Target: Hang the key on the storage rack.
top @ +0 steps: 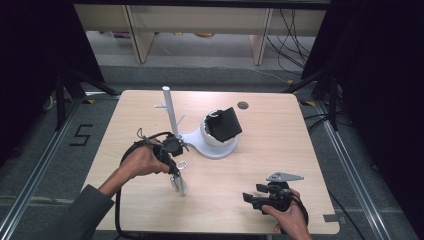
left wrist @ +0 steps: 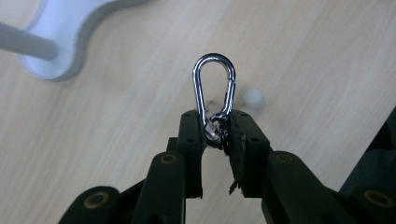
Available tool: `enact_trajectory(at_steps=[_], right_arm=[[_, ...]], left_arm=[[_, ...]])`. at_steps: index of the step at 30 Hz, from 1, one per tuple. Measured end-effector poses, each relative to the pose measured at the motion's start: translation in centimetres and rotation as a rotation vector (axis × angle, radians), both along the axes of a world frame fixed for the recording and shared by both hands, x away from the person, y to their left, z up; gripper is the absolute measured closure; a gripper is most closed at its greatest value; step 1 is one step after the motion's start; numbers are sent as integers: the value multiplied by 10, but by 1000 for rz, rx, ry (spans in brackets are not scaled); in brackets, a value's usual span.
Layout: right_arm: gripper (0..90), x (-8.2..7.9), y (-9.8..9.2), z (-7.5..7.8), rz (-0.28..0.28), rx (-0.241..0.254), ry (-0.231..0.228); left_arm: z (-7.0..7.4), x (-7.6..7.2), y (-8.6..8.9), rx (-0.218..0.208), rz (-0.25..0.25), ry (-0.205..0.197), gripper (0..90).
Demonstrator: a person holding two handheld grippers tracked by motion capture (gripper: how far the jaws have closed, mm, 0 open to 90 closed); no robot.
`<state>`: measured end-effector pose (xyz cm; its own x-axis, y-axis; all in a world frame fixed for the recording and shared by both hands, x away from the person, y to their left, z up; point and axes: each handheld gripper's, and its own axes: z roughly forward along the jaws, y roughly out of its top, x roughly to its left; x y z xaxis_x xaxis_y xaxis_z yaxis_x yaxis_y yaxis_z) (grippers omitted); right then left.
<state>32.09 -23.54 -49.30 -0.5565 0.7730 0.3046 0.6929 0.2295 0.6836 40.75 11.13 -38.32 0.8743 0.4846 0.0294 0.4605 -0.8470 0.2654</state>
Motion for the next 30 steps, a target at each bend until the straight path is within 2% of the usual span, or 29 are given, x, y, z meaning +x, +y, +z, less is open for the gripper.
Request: enact_trajectory(at_steps=[1,2,3,4,5,6,7,8,12,14,15,21,23,24,30], right_arm=[[305,-2,2,0,-10,17,22],[305,-1,1,1,-6,9,14],[305,0,0,0,-1,0,-1],[305,0,0,0,-1,0,-1],[305,0,0,0,-2,1,0],[305,-2,2,1,-18,20,31],[305,-2,2,1,-18,20,31],[305,1,0,-1,-2,5,1],[305,0,0,-1,-6,2,-2],[305,1,0,-1,-5,-4,-5],[305,1,0,-1,-5,-4,-6],[305,0,0,-1,-5,-5,-6],[305,1,1,-2,2,13,4],[305,1,0,-1,-4,-4,-6],[305,1,0,-1,-3,-4,-4]], left_arm=[[4,1,4,-6,12,-5,751],[4,1,4,-6,12,-5,751],[13,5,12,-14,33,-22,751],[13,5,12,-14,33,-22,751],[22,9,20,-7,56,-39,752],[22,9,20,-7,56,-39,751],[26,11,24,-4,65,-40,751],[30,13,27,-2,75,-48,751],[42,18,40,11,105,-53,751],[48,21,45,12,117,-50,751],[52,23,50,0,139,-49,751],[64,27,60,-4,161,-59,751],[69,29,63,-14,171,-63,751],[72,31,64,-11,174,-68,751],[87,38,70,-18,204,-84,751]])
